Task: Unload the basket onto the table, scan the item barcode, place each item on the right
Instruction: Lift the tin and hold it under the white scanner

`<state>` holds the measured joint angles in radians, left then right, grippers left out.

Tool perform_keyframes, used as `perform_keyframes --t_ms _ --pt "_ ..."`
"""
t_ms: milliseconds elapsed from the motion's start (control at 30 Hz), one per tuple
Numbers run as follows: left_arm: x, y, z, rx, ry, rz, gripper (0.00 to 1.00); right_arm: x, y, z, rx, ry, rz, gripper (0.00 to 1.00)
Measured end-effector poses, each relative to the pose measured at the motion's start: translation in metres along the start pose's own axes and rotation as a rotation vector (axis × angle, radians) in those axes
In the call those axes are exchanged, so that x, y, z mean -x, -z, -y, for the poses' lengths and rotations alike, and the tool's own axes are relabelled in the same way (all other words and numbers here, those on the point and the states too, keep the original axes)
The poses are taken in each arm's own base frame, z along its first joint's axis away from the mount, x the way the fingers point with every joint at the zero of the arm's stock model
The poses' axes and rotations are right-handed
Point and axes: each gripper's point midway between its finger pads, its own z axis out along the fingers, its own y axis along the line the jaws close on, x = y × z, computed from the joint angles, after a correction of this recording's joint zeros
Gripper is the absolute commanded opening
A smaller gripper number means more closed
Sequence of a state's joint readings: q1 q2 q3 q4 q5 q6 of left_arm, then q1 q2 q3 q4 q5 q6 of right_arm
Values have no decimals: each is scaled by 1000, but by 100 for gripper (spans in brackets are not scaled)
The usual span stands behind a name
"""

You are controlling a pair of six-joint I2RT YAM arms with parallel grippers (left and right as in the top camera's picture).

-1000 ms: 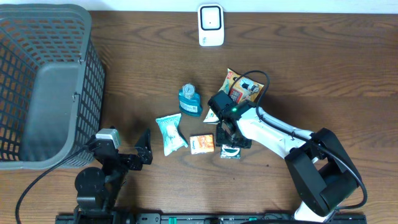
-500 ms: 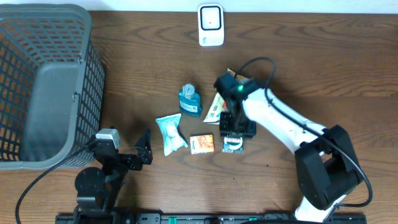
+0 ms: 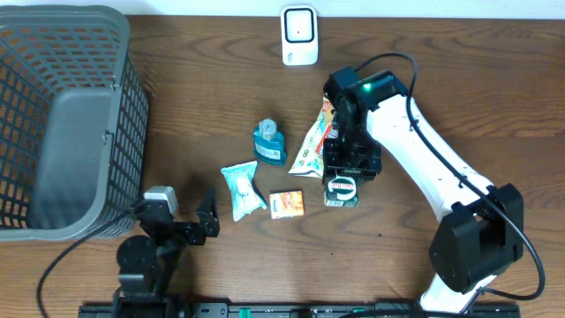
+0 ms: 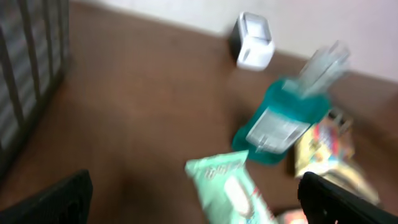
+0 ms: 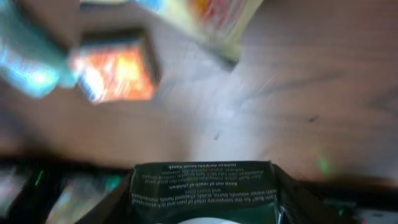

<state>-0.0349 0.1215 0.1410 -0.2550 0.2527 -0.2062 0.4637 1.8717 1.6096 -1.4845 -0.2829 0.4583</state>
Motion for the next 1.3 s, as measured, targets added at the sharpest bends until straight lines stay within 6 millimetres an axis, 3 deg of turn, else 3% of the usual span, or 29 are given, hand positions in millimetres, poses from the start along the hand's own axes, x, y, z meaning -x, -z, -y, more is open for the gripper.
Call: perform_keyframes --t_ms 33,233,367,500,600,767,900,1067,1167,1267,1300 --pt "-9 -4 -3 4 2 -10 98 -9 1 -4 38 11 -47 40" --pt "-4 -4 -3 -3 -5 28 98 -47 17 -20 247 9 -249 41" --pt "-4 -4 -3 -4 -5 30 98 -48 26 -21 323 -14 -277 41" --pt "-4 -4 -3 -3 -5 29 98 -35 29 -21 372 -10 -238 42" --pt "-4 -4 -3 -3 -5 29 98 -5 27 -24 391 53 -107 45" --pt "-4 -4 -3 -4 -5 30 98 75 31 -25 325 170 246 45" --pt "-4 -4 -3 -3 -5 29 98 118 48 -32 304 226 453 44" --pt "-4 -4 -3 -4 -6 30 98 178 90 -42 239 272 789 45" --pt "-4 -4 -3 -4 -5 30 98 203 109 -48 202 273 933 46" --pt "-4 -4 -3 -4 -6 30 98 237 117 -60 199 284 1072 46" --pt "-4 -4 -3 -4 -5 30 98 253 111 -65 191 301 1114 44"
